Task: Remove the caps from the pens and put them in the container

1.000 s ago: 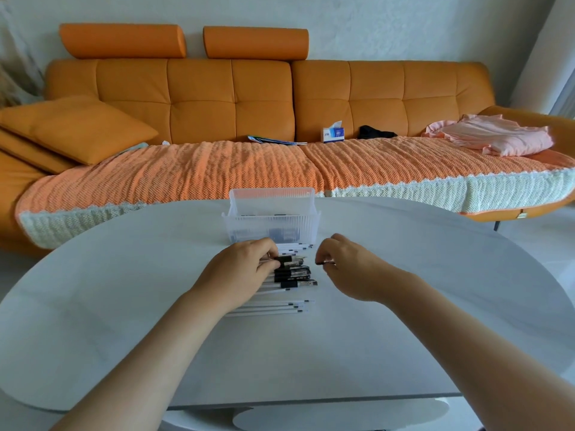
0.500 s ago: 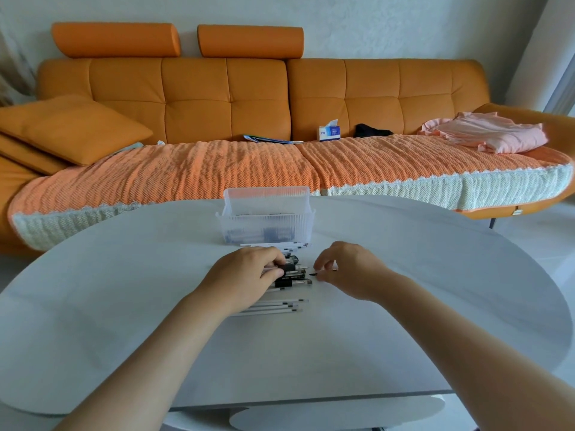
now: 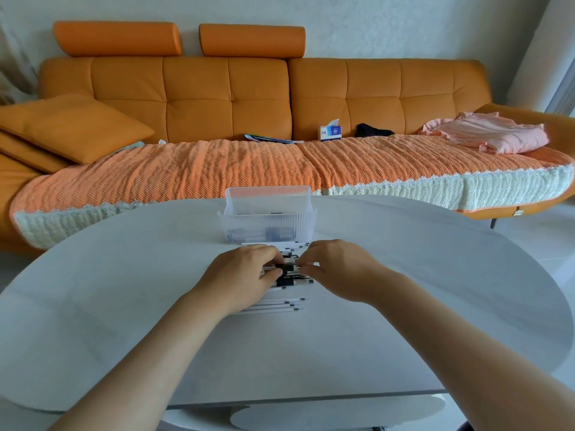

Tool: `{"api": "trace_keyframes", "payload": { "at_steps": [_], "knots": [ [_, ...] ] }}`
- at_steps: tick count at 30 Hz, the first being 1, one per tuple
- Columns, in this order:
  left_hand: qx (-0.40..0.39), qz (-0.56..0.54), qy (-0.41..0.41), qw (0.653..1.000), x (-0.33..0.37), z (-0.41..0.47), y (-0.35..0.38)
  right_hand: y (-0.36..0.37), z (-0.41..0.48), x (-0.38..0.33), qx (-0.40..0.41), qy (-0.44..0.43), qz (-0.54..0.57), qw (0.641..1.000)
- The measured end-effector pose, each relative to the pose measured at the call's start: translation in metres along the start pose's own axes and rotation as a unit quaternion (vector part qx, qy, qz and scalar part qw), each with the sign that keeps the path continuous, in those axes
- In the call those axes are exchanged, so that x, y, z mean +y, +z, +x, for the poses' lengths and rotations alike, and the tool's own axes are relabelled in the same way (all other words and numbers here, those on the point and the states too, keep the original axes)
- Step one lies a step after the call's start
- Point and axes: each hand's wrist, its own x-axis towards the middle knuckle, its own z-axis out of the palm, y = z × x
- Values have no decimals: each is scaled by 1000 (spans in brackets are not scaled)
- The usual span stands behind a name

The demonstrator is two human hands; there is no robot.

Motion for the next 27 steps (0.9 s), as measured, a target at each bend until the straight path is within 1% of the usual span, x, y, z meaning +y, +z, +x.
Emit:
{"api": "trace_keyframes", "payload": {
  "at_steps": [6,10,14,17,23,27],
  "knots": [
    [22,5,9,1000,-2,-2,-2,1,3,-6,18,1,-15,1000],
    [6,-14,5,1000,-7,-1,-1,4,6,-10,30,5,-12,999],
    [-20,-15,6,1000,-7,0,-1,6,7,-12,64,-4,0,998],
    [-5,-15,7,1000,-8,-2,-3,6,8,-12,55,-1,6,998],
    [16,-16,6,1000,-10,-4,-7,8,8,-12,3,-1,14,1000],
    [4,-22,9,1000,-9,-4,-7,8,9,-13,25,-6,-3,1000]
  ]
}}
